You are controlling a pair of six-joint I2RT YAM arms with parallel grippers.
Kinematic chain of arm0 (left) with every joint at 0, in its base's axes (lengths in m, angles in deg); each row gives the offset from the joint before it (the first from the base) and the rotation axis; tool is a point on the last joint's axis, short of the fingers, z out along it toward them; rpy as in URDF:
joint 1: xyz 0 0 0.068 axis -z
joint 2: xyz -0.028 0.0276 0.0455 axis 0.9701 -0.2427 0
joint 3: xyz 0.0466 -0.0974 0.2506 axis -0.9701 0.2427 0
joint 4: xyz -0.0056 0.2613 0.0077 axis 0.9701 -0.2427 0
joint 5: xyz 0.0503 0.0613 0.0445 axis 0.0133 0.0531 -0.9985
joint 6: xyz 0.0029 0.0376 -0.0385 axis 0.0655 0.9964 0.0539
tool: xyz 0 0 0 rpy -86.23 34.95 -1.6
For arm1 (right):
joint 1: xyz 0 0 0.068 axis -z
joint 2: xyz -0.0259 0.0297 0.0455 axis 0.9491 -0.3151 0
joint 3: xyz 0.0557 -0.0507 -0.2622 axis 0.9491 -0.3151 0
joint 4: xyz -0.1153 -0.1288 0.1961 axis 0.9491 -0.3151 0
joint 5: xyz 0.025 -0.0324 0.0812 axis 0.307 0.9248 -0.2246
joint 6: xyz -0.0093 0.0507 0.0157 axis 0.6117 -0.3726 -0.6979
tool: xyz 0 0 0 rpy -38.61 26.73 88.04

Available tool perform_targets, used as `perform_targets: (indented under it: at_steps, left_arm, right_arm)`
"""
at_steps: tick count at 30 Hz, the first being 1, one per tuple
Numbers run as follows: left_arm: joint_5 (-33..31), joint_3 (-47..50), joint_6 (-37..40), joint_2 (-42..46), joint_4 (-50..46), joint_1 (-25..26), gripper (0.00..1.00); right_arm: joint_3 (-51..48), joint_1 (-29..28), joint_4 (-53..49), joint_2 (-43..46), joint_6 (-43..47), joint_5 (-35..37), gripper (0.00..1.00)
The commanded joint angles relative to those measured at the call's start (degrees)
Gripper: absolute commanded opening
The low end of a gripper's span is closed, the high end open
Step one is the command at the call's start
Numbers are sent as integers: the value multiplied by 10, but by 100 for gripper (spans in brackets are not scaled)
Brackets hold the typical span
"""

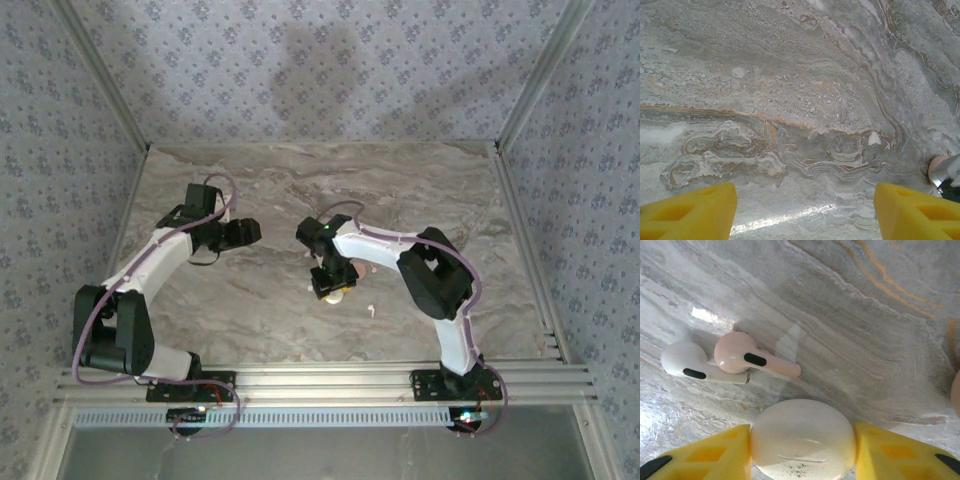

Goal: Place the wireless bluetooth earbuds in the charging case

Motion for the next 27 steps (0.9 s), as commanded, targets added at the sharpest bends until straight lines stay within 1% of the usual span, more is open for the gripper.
perform_targets:
  at_steps: [1, 5, 11, 15, 20, 27]
  left_arm:
    - [4, -21, -10, 26, -3, -5, 72]
    - [14, -35, -5, 28, -3, -5, 72]
    - [44, -57, 3, 36, -10, -5, 72]
    - [58, -58, 4, 44, 6, -4, 71]
    - [85, -51, -2, 45, 28, 2, 70]
    - [107, -39, 4, 52, 59, 16, 69]
  right_arm:
    - [-23, -2, 29, 21, -25, 24, 49]
    - [-42, -3, 49, 44, -49, 53, 48]
    - [-111, -9, 110, 113, -111, 70, 47]
    - [-167, -16, 147, 164, -153, 81, 47]
    - [-213, -20, 171, 219, -190, 96, 47]
    - [-282, -22, 218, 308, -239, 112, 46]
